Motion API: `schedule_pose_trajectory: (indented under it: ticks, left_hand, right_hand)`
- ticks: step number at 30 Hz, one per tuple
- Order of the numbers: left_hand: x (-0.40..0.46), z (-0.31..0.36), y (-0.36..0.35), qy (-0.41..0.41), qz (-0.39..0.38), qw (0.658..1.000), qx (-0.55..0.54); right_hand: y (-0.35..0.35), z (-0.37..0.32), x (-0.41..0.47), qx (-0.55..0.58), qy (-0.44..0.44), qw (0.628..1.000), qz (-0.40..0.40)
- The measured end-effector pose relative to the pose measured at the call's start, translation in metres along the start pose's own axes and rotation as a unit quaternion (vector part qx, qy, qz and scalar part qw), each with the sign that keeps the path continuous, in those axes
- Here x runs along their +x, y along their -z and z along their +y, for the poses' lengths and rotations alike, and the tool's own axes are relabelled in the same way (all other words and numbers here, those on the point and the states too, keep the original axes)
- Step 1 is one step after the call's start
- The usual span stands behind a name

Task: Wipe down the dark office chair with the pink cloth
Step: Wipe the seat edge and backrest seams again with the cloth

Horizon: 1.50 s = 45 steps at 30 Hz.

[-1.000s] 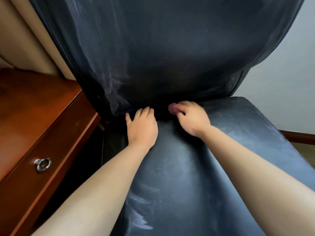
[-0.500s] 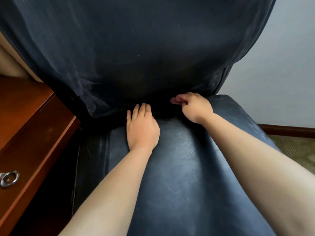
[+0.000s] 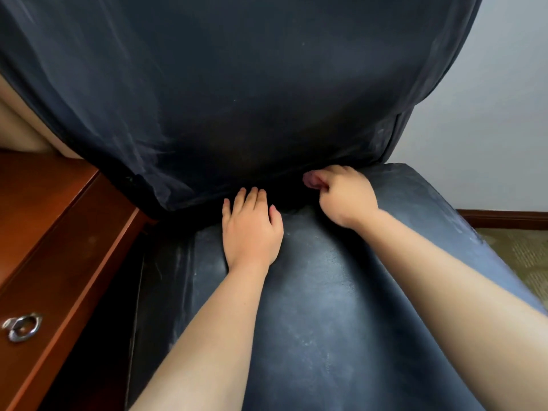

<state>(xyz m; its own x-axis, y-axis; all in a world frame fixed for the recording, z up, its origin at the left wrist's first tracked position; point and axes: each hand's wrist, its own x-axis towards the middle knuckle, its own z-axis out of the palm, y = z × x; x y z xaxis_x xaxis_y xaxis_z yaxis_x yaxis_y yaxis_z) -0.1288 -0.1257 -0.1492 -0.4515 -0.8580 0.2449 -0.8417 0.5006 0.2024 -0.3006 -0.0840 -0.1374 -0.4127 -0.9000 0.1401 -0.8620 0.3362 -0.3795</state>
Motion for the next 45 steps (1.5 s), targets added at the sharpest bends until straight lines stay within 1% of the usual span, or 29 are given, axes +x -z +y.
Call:
schedule_pose_trajectory:
  ticks: [2,4,5,9,11,14,16,19,20,22,24,26,28,30,34,38,40,41,43,45]
  left_hand:
    - [0.001,0.000,-0.001,-0.001,-0.001,1.000,0.001]
    - [0.002,0.001,-0.002,-0.008,0.004,1.000,0.000]
    - [0.003,0.002,-0.002,-0.012,0.008,1.000,-0.002]
    - [0.004,0.004,-0.005,-0.030,0.016,0.999,-0.014]
    - [0.005,0.004,-0.006,-0.031,0.017,0.999,-0.018]
    - [0.005,0.005,-0.005,-0.038,0.015,0.999,-0.015]
    - [0.006,0.005,-0.005,-0.044,0.009,0.999,-0.015]
    - [0.007,0.007,-0.003,-0.062,0.002,0.998,-0.013]
    - [0.008,0.007,-0.002,-0.073,-0.003,0.997,-0.009]
    - [0.010,0.009,0.003,-0.091,-0.026,0.995,0.006]
    - [0.015,0.017,0.007,-0.096,-0.049,0.994,0.011]
    - [0.018,0.035,0.009,-0.095,-0.053,0.994,0.000]
    - [0.017,0.060,0.005,-0.107,-0.063,0.992,-0.008]
    - [0.013,0.080,-0.006,-0.125,-0.066,0.990,-0.016]
    - [0.022,0.098,-0.020,-0.137,-0.045,0.989,-0.019]
    - [0.033,0.108,-0.026,-0.121,-0.052,0.991,-0.030]
    - [0.034,0.110,-0.027,-0.109,-0.045,0.992,-0.038]
    - [0.032,0.111,-0.026,-0.110,-0.040,0.992,-0.040]
    - [0.029,0.112,-0.026,-0.131,-0.001,0.990,-0.046]
    - [0.025,0.112,-0.026,-0.152,0.036,0.987,-0.046]
  right_hand:
    - [0.000,0.004,-0.019,-0.010,0.030,0.999,0.020]
    - [0.003,0.014,-0.020,-0.017,0.040,0.999,0.018]
    - [0.005,0.018,-0.014,-0.021,0.032,0.999,0.014]
    - [0.011,0.019,0.013,0.015,-0.068,0.998,0.001]
    - [0.008,0.017,0.006,-0.005,-0.064,0.998,0.007]
    - [0.007,0.022,-0.024,-0.020,-0.018,0.998,0.049]
    - [0.014,0.032,-0.024,-0.028,-0.008,0.999,0.035]
    - [0.023,0.040,-0.008,-0.016,-0.063,0.998,0.018]
    - [0.022,0.037,-0.007,-0.016,-0.076,0.997,0.025]
    - [0.017,0.029,-0.019,-0.035,-0.073,0.996,0.046]
    - [0.017,0.030,-0.036,-0.044,-0.050,0.996,0.058]
    - [0.025,0.039,-0.043,-0.052,-0.034,0.997,0.042]
    - [0.033,0.053,-0.036,-0.059,-0.044,0.997,0.016]
    - [0.038,0.065,-0.025,-0.054,-0.063,0.997,0.008]
    - [0.042,0.081,-0.010,0.008,-0.100,0.995,0.017]
    - [0.036,0.081,-0.032,-0.006,-0.041,0.996,0.074]
    - [0.038,0.087,-0.034,-0.016,-0.025,0.998,0.049]
    - [0.043,0.091,-0.028,-0.013,-0.035,0.999,0.029]
    - [0.053,0.097,-0.012,0.015,-0.079,0.997,-0.009]
    - [0.056,0.096,-0.007,0.040,-0.109,0.993,-0.016]
